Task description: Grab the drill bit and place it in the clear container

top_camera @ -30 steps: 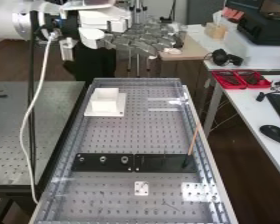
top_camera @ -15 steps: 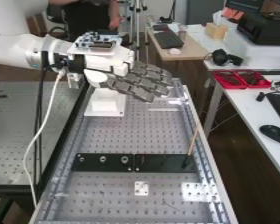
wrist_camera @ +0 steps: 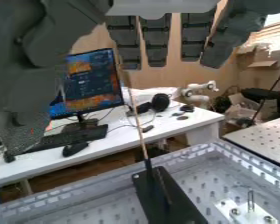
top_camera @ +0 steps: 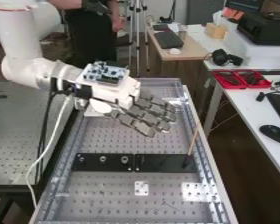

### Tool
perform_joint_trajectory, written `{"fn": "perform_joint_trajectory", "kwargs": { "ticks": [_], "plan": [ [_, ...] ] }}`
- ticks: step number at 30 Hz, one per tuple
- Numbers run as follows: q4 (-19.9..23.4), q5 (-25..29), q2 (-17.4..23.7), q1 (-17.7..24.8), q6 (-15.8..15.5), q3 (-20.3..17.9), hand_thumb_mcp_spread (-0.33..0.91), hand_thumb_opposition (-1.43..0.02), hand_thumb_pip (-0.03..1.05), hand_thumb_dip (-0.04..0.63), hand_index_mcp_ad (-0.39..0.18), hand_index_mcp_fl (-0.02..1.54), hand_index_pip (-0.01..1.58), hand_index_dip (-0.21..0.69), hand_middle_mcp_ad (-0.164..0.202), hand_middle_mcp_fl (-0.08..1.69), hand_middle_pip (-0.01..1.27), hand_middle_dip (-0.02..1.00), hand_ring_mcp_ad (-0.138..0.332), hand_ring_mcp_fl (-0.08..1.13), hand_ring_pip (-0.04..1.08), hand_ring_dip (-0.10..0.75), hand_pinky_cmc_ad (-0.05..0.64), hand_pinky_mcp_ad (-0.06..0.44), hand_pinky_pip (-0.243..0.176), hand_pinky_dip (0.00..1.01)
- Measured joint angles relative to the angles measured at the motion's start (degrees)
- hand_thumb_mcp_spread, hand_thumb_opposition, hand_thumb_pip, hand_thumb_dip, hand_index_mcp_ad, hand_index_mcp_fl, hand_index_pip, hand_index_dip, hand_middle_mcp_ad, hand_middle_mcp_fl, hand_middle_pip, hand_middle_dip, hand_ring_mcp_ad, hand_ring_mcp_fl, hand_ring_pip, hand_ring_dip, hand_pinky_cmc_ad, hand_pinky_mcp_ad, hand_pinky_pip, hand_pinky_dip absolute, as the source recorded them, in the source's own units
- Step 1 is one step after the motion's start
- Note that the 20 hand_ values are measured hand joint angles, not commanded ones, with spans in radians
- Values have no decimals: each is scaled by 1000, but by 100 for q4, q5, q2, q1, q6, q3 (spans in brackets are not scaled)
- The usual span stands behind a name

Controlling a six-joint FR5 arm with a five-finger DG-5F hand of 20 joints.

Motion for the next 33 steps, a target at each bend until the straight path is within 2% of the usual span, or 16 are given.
{"fn": "perform_joint_trajectory", "kwargs": {
  "ticks": [5,8,11,13,17,21,25,29,33],
  "plan": [
    [83,64,-251,-67,-1,86,278,-710,482,82,52,185,87,220,122,40,143,47,206,14,87,5,272,138,-106,367],
    [140,67,-381,-100,9,142,286,-712,578,98,38,209,87,220,126,37,147,58,206,14,91,9,272,136,-106,367],
    [154,41,-521,-138,15,232,302,-730,583,129,38,225,166,220,126,40,138,63,206,12,87,5,272,136,-106,367],
    [155,3,-602,-164,7,296,311,-735,627,157,38,225,248,220,126,38,141,89,206,12,89,9,272,138,-106,367],
    [161,-150,-774,-241,-53,453,321,-757,641,171,16,223,461,216,122,72,138,94,202,12,87,5,269,136,-106,367],
    [91,-346,-921,-319,-88,618,340,-782,702,222,-2,225,656,218,122,75,140,112,202,12,86,7,272,138,-106,358],
    [-4,-616,-1080,-431,-162,818,367,-806,703,250,-24,178,857,213,122,77,141,122,206,12,86,7,274,138,-101,304],
    [-2,-836,-1199,-537,-289,960,394,-815,703,257,-24,152,997,213,122,77,141,126,206,12,86,7,274,138,-101,241],
    [-29,-1028,-1338,-643,-399,1135,415,-817,681,267,-54,155,1124,215,126,75,138,140,204,12,82,10,274,138,-93,222]
  ]
}}
